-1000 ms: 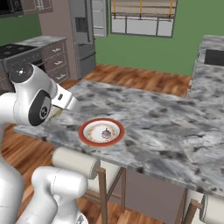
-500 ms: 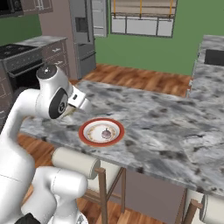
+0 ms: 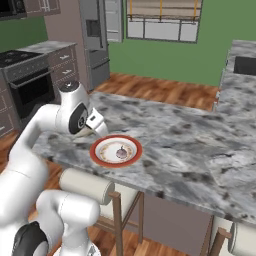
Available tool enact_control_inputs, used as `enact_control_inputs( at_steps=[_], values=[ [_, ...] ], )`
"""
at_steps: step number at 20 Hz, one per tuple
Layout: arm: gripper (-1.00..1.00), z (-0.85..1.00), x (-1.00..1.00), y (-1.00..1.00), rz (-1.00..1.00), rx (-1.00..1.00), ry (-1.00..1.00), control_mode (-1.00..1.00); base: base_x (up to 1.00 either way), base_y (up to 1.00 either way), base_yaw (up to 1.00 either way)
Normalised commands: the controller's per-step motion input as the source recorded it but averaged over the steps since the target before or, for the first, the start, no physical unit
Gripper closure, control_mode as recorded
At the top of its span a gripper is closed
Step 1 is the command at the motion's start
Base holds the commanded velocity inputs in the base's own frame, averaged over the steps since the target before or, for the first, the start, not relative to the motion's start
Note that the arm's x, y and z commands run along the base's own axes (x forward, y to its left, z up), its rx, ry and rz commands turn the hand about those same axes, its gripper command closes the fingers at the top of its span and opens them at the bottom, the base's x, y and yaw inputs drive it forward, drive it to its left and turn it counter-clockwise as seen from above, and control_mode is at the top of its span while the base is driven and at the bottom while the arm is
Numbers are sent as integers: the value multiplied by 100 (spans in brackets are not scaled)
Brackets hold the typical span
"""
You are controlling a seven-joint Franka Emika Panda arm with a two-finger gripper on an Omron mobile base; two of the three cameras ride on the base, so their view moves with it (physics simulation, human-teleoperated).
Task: Take the cheese, fish, and garlic from the fridge and place them on the plate on the dining counter to create an appetizer plate.
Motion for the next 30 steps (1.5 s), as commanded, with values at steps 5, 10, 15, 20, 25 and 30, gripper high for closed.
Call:
enact_control_inputs(
  at_steps=[5,10,15,20,25,30],
  values=[
    [100,-43,59,-5,-11,14,11,-100,0,0,0],
    [100,-36,56,-6,-3,12,11,-100,0,0,0],
    [100,-36,61,0,0,1,6,-100,0,0,0],
    [100,-34,66,0,0,0,7,-100,0,0,0],
    [100,-29,43,-10,0,0,5,-100,0,0,0],
    [100,-32,10,-10,0,-2,2,-100,0,0,0]
  ],
)
